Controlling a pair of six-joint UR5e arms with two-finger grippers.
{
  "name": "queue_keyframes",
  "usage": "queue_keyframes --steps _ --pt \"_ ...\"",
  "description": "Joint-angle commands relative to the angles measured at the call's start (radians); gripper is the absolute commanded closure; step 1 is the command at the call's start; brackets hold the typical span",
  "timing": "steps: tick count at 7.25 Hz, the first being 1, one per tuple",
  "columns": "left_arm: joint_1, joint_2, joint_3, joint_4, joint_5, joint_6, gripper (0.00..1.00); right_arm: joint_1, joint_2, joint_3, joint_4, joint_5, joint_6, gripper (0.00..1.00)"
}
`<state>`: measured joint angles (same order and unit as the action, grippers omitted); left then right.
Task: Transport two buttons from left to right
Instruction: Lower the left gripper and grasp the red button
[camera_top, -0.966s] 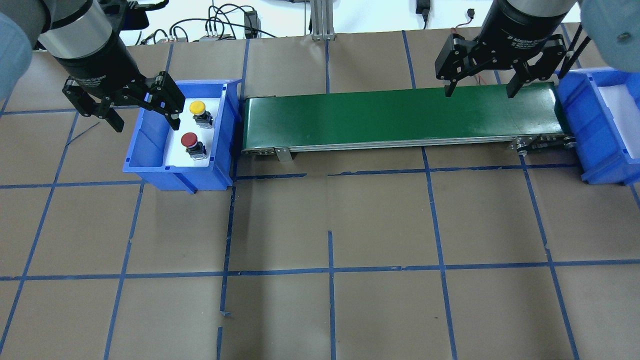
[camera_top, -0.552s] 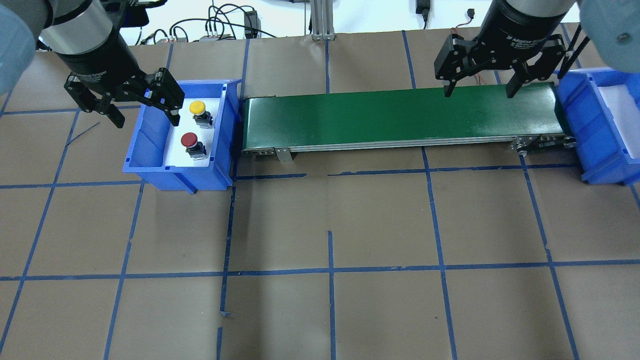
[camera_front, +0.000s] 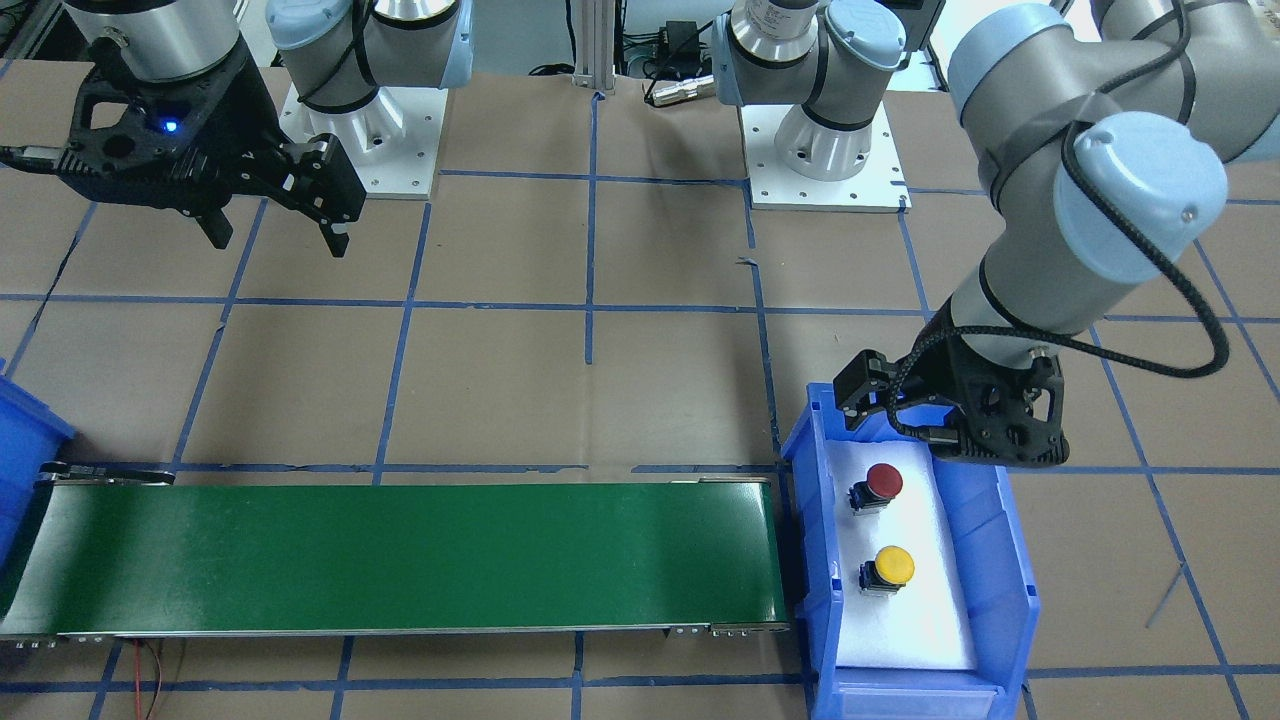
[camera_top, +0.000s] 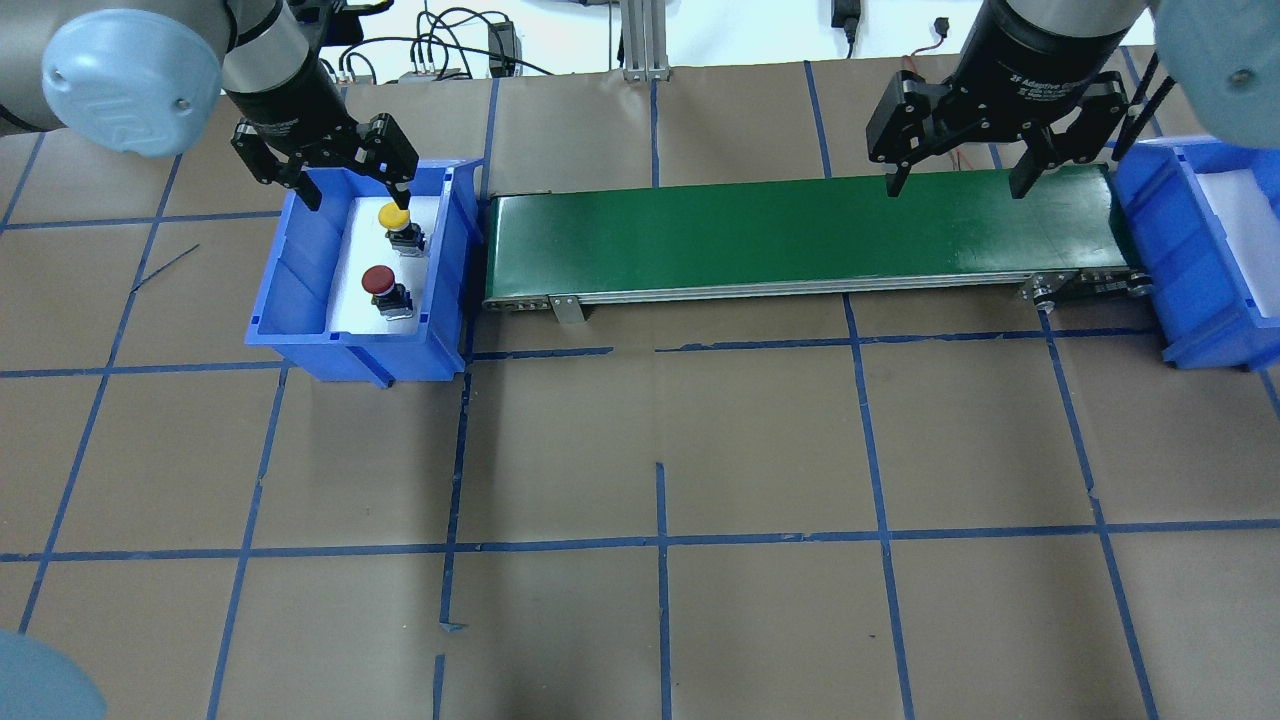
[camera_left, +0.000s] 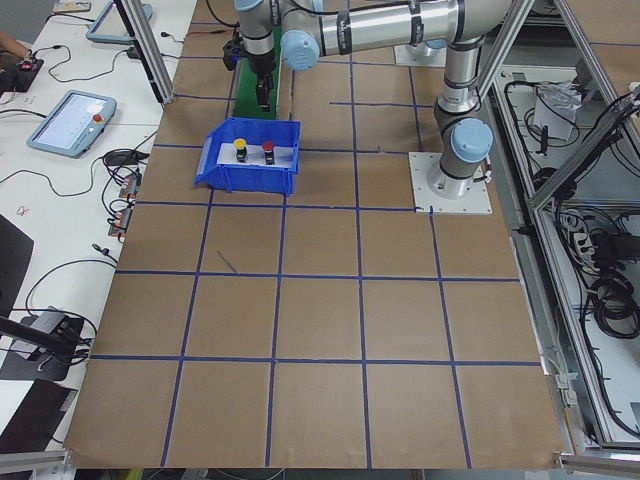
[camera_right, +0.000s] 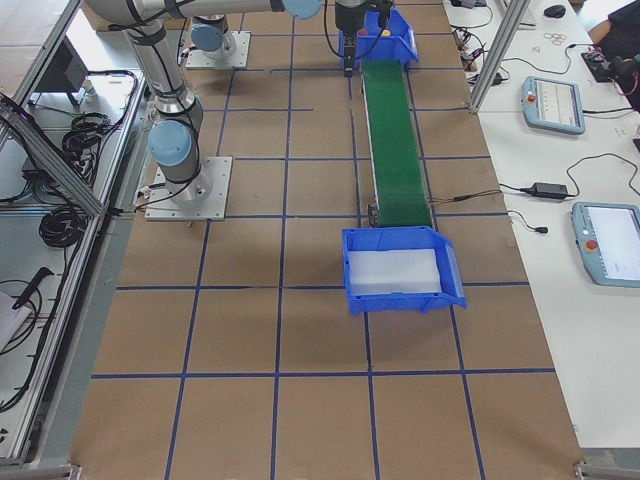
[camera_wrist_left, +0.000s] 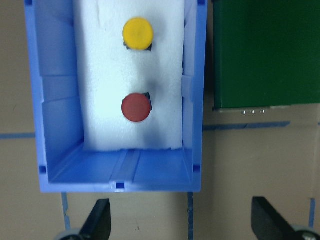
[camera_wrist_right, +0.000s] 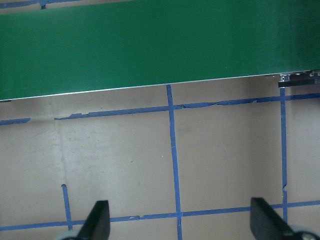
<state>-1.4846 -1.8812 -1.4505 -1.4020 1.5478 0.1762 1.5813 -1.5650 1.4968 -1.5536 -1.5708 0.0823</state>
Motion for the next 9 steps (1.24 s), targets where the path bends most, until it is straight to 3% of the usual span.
queue_keyframes --steps 1,5,7,9 --pt "0.053 -0.09 -0.001 0.067 0.0 0.089 0.0 0.0 0.0 0.002 0.001 0.0 -0.002 0.0" --pt "0.053 -0.108 -0.07 0.125 0.018 0.056 0.0 0.0 -0.001 0.002 0.003 0.0 -0.004 0.0" --pt "0.053 -0.111 -0.109 0.147 0.018 -0.149 0.0 0.0 -0.001 0.002 0.003 0.0 -0.004 0.0" --pt "0.053 -0.115 -0.16 0.213 0.017 -0.204 0.0 0.0 0.0 0.003 0.004 0.0 -0.004 0.0"
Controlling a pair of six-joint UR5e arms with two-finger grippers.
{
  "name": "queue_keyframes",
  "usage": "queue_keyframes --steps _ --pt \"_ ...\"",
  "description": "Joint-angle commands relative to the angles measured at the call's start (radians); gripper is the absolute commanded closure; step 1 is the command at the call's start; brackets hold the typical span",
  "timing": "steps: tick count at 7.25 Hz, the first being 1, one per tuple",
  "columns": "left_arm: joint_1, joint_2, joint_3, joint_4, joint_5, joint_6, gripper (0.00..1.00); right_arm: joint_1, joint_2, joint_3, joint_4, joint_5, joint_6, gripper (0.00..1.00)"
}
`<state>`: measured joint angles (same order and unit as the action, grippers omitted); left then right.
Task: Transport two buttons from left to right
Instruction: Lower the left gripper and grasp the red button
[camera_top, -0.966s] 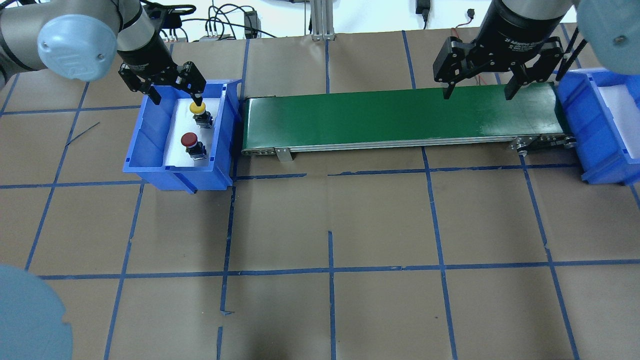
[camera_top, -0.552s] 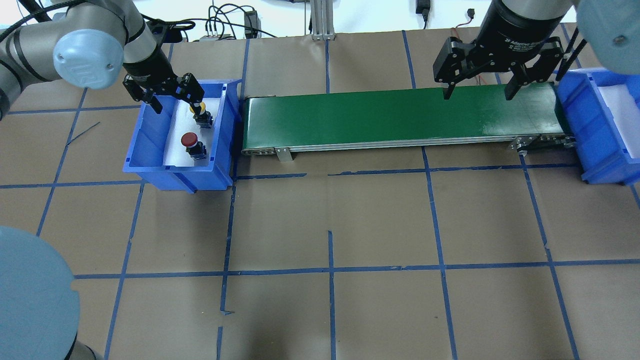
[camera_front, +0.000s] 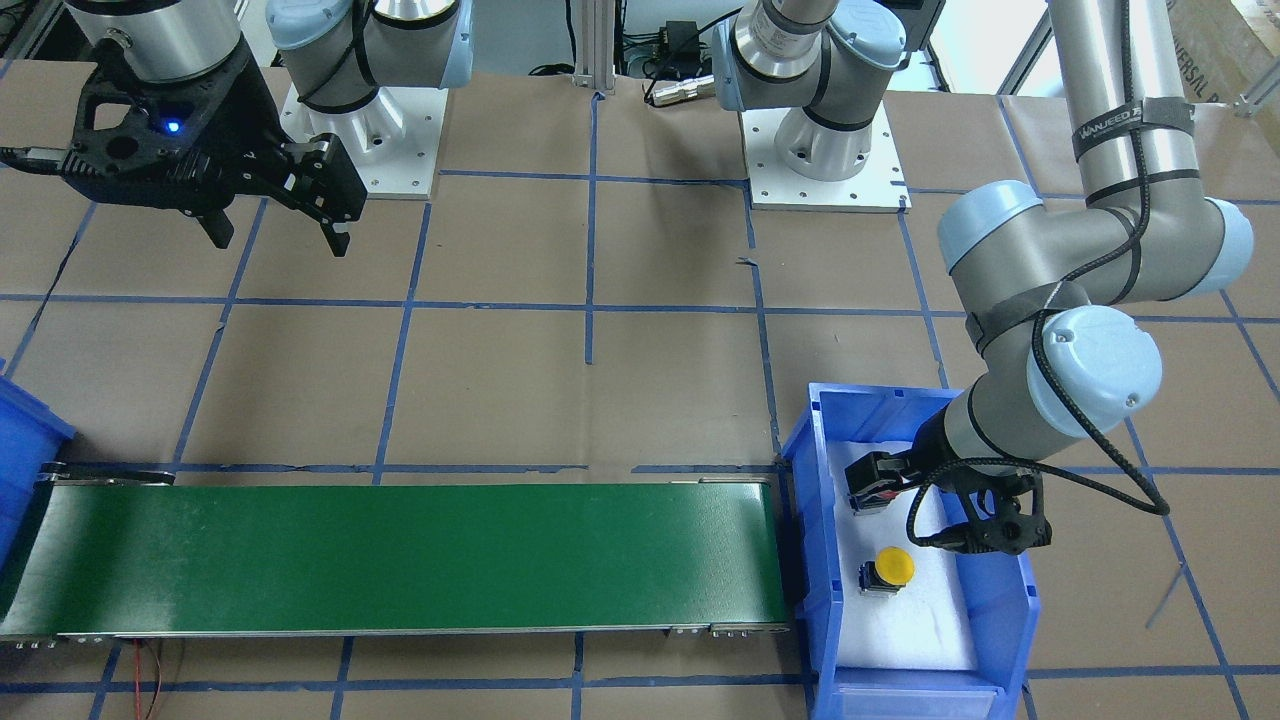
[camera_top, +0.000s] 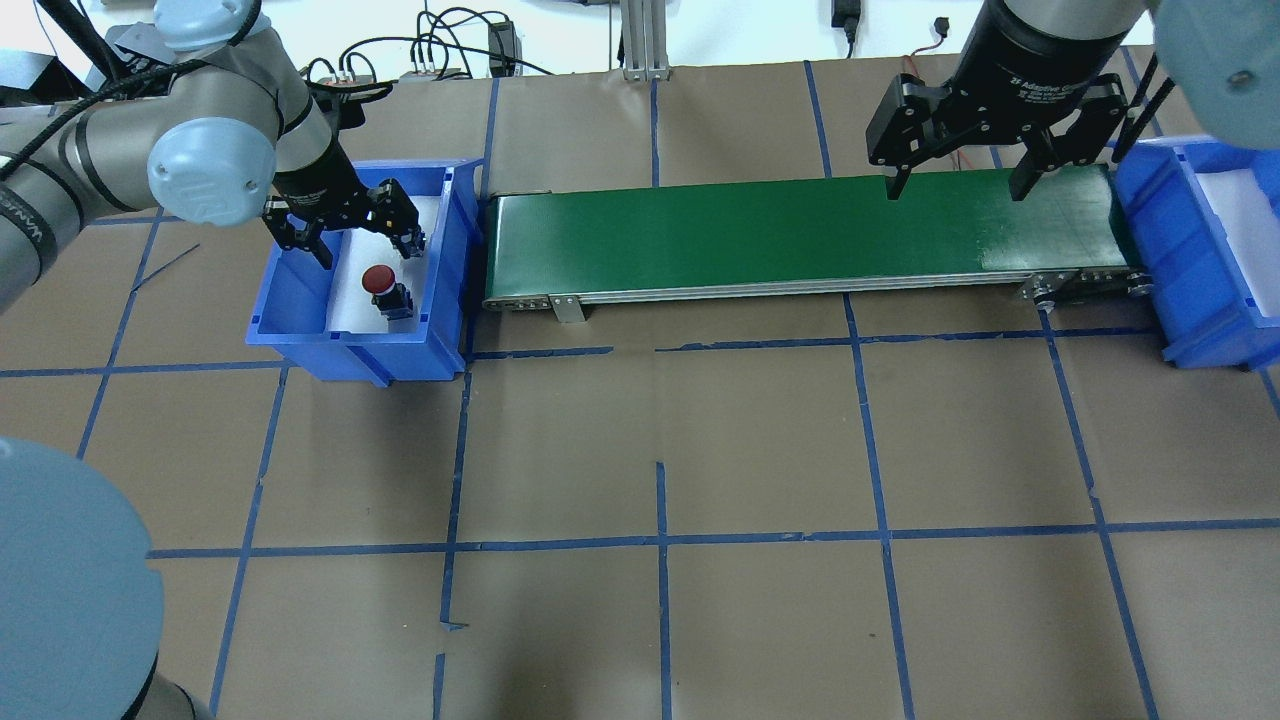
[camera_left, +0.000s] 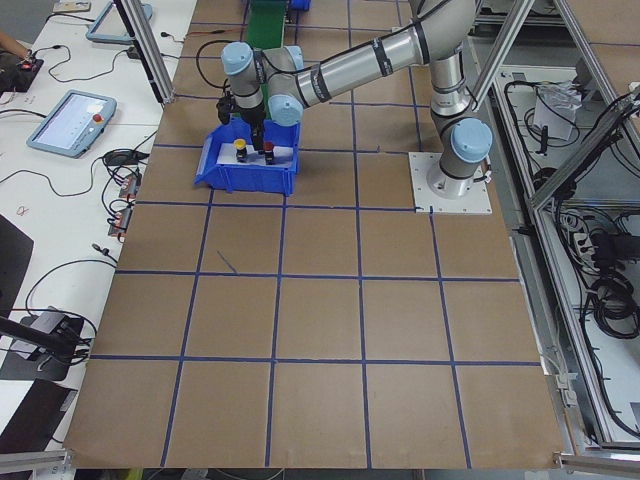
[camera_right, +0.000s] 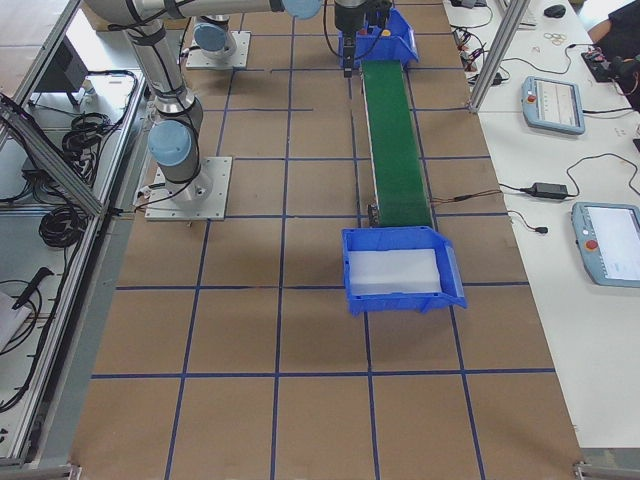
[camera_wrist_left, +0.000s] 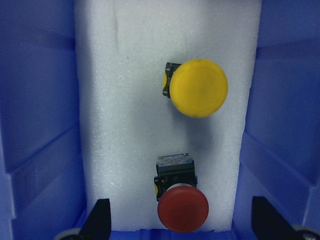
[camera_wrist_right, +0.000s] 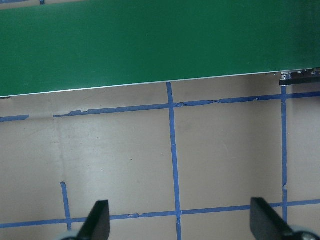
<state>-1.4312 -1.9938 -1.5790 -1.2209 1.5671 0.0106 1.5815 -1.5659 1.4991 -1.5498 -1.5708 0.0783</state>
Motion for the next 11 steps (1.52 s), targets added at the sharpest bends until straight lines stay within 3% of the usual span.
queue_keyframes --steps 1,4,6,7,8,11 --pt "0.0 -0.003 -0.045 0.035 -0.009 -0.038 0.04 0.0 0.001 0.001 -0.001 -0.002 0.0 0.0" --pt "0.0 -0.005 -0.065 0.055 -0.042 -0.038 0.08 0.0 0.001 0.001 -0.001 -0.002 0.0 0.0" --pt "0.0 -0.002 -0.081 0.055 -0.036 -0.035 0.46 0.0 0.001 0.001 -0.001 -0.002 0.0 0.0" --pt "0.0 0.003 -0.078 0.054 -0.039 -0.037 0.6 0.0 0.001 0.001 -0.001 -0.002 0.0 0.0" --pt "0.0 0.004 -0.064 0.052 -0.041 -0.038 0.66 0.0 0.001 0.001 0.0 -0.002 0.0 0.0" --pt "0.0 0.039 -0.017 0.034 -0.033 -0.028 0.68 0.0 0.001 0.001 -0.001 -0.002 0.0 0.0"
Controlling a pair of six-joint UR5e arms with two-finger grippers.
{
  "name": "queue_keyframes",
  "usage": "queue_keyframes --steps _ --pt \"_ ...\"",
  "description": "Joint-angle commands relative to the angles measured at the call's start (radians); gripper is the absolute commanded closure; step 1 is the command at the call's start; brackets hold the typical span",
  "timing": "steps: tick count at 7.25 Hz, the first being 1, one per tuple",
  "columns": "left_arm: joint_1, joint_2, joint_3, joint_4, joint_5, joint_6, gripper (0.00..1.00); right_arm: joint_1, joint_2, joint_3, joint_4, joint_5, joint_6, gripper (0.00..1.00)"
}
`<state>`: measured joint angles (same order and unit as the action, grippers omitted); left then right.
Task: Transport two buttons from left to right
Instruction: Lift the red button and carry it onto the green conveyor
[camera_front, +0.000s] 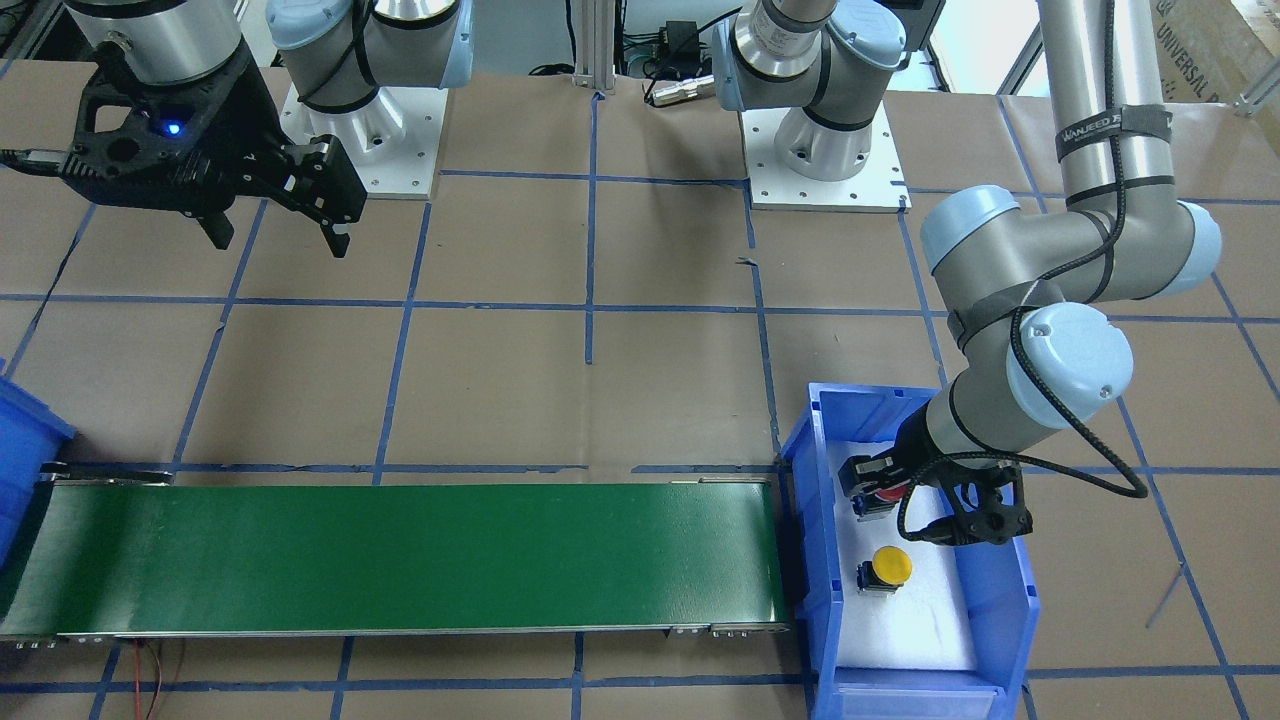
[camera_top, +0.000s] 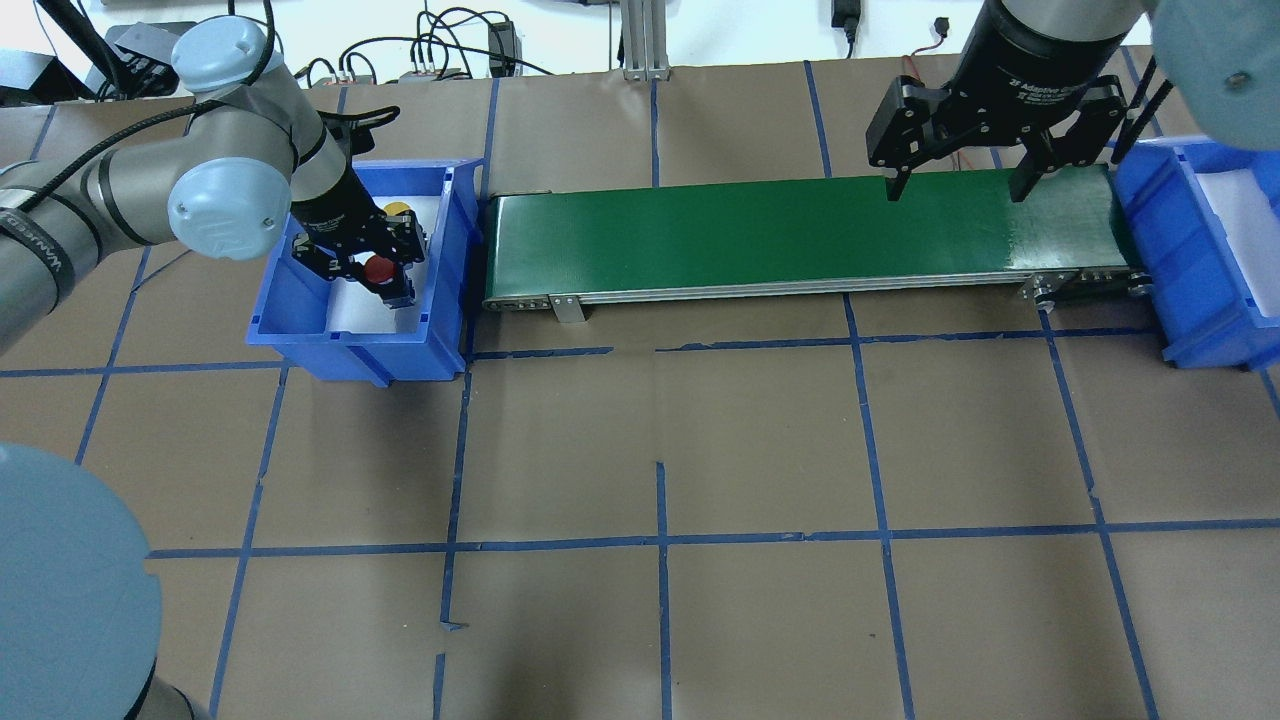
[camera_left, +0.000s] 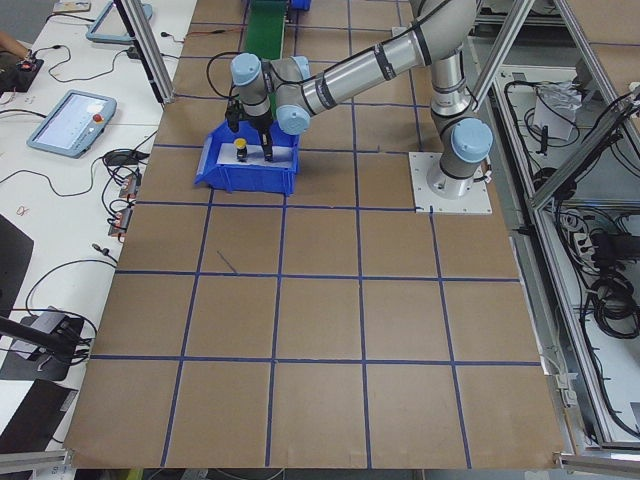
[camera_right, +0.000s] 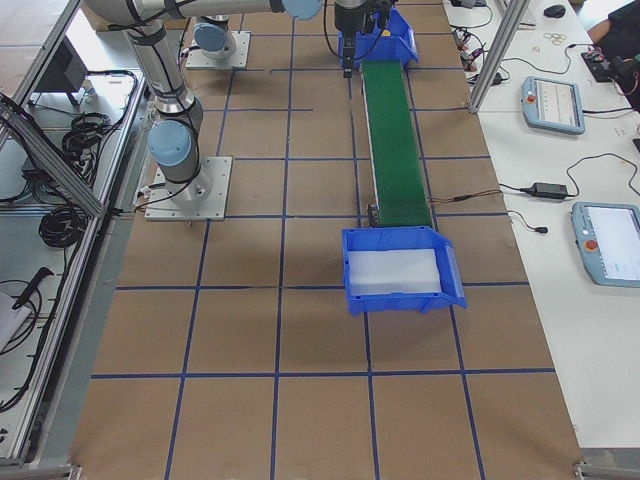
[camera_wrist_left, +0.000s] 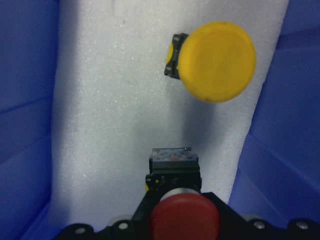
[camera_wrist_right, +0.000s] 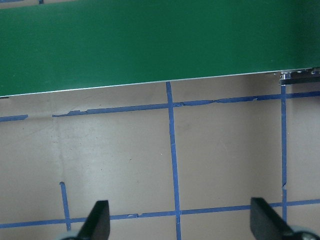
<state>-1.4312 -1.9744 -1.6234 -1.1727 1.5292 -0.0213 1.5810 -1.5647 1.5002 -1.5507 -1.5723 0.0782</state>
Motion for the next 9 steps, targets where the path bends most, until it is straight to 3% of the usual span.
queue_keyframes --steps 1,4,6,8,9 --pt "0.0 0.063 0.061 -0.106 0.006 0.009 0.67 0.0 0.0 0.0 0.0 -0.002 0.0 0.0" --pt "-0.043 0.101 0.224 -0.316 0.002 0.012 0.69 0.0 0.0 0.0 0.001 -0.002 0.0 0.0" --pt "-0.159 0.085 0.24 -0.302 -0.004 -0.005 0.7 0.002 -0.002 0.0 0.001 -0.012 0.006 0.0" --pt "-0.205 0.042 0.237 -0.246 -0.021 -0.011 0.69 0.004 -0.002 0.0 0.001 -0.017 0.0 0.0" --pt "-0.206 -0.025 0.235 -0.192 -0.091 -0.009 0.69 0.004 -0.002 -0.002 0.001 -0.017 -0.003 0.0"
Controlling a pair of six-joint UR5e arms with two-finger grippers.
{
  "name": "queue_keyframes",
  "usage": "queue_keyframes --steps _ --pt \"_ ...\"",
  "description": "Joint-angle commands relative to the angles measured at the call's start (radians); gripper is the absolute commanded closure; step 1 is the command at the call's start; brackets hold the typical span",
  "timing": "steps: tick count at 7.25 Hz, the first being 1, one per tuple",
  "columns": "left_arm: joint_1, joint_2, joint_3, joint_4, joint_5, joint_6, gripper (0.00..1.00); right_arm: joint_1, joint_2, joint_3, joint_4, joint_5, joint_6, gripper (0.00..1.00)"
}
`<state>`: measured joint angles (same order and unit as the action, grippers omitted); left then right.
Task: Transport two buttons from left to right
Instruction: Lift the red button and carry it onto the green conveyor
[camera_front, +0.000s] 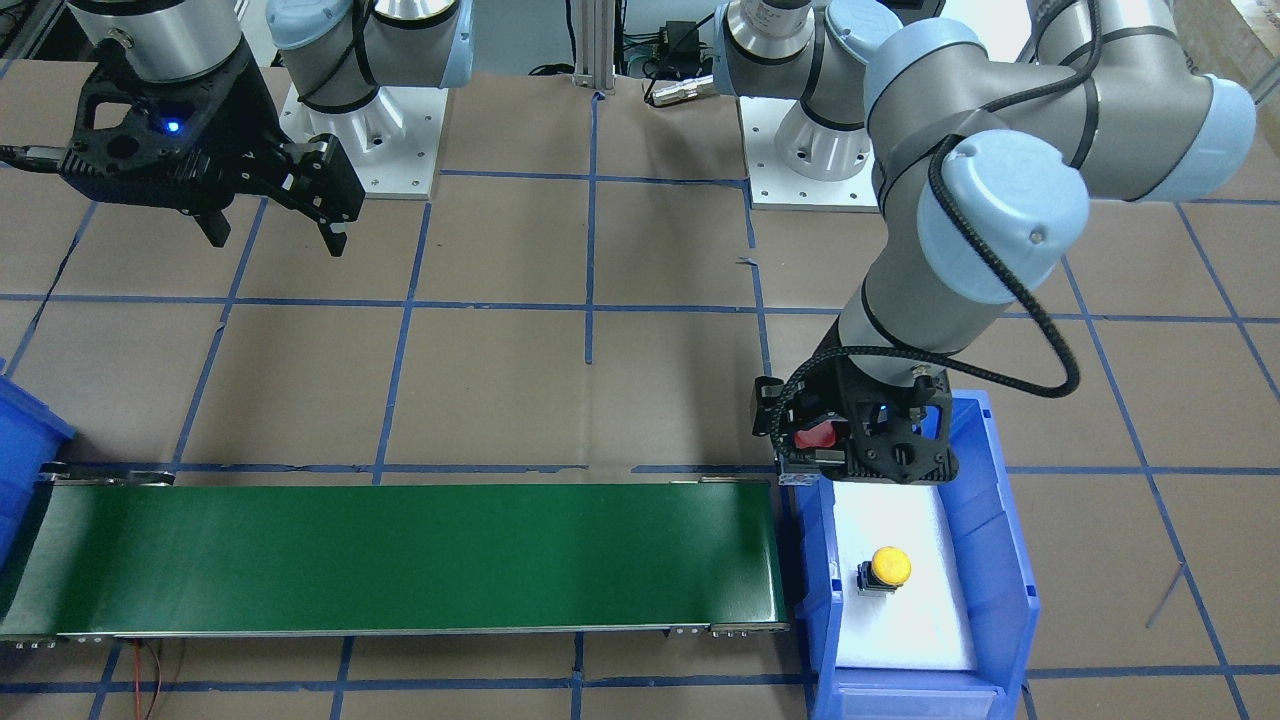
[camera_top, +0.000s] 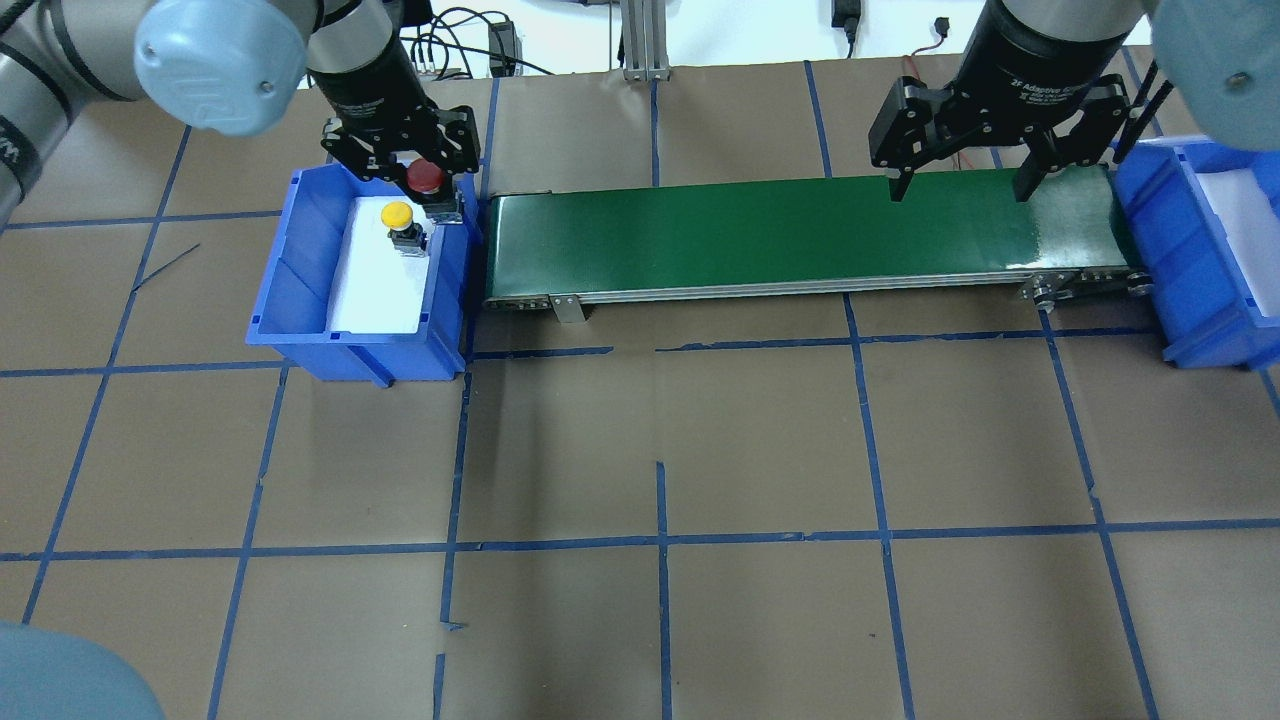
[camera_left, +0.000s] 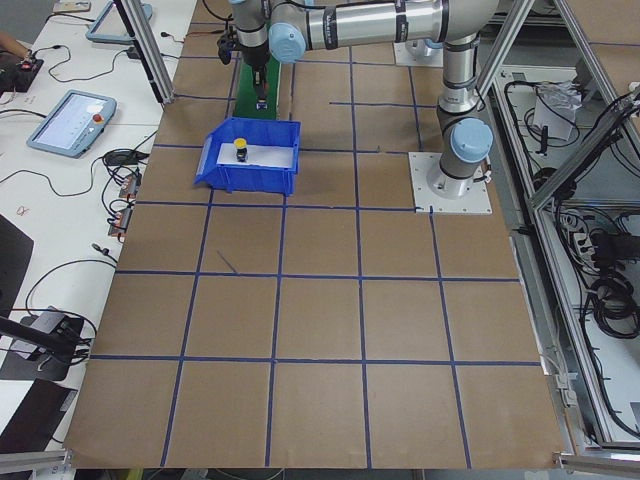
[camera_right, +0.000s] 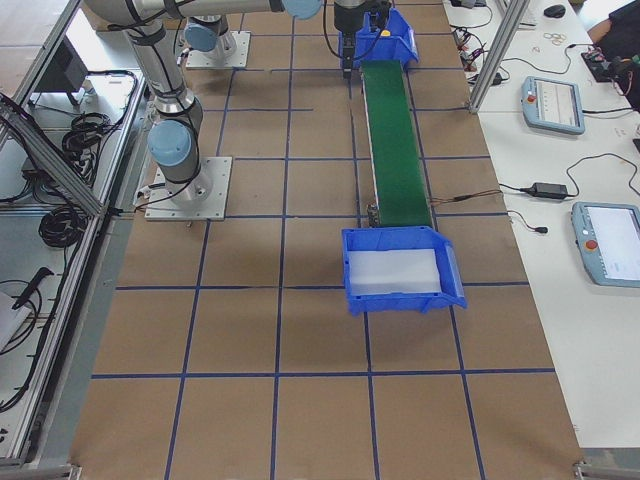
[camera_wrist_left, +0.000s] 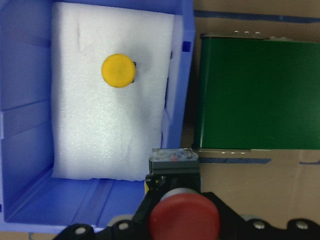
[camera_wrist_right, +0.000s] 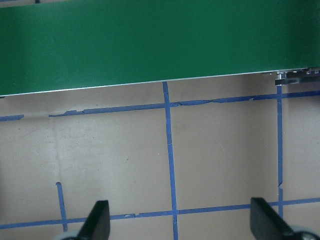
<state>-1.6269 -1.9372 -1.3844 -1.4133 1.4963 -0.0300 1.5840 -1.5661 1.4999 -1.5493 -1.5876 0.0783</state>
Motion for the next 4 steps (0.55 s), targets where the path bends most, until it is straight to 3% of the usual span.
queue_keyframes --steps 1,4 --pt "-0.01 -0.116 -0.004 0.156 -0.064 -0.005 0.69 -0.002 0.0 -0.001 0.011 0.001 -0.005 0.0" --pt "-0.013 -0.152 -0.001 0.171 -0.064 0.004 0.68 -0.021 0.0 -0.01 0.011 0.002 -0.023 0.0"
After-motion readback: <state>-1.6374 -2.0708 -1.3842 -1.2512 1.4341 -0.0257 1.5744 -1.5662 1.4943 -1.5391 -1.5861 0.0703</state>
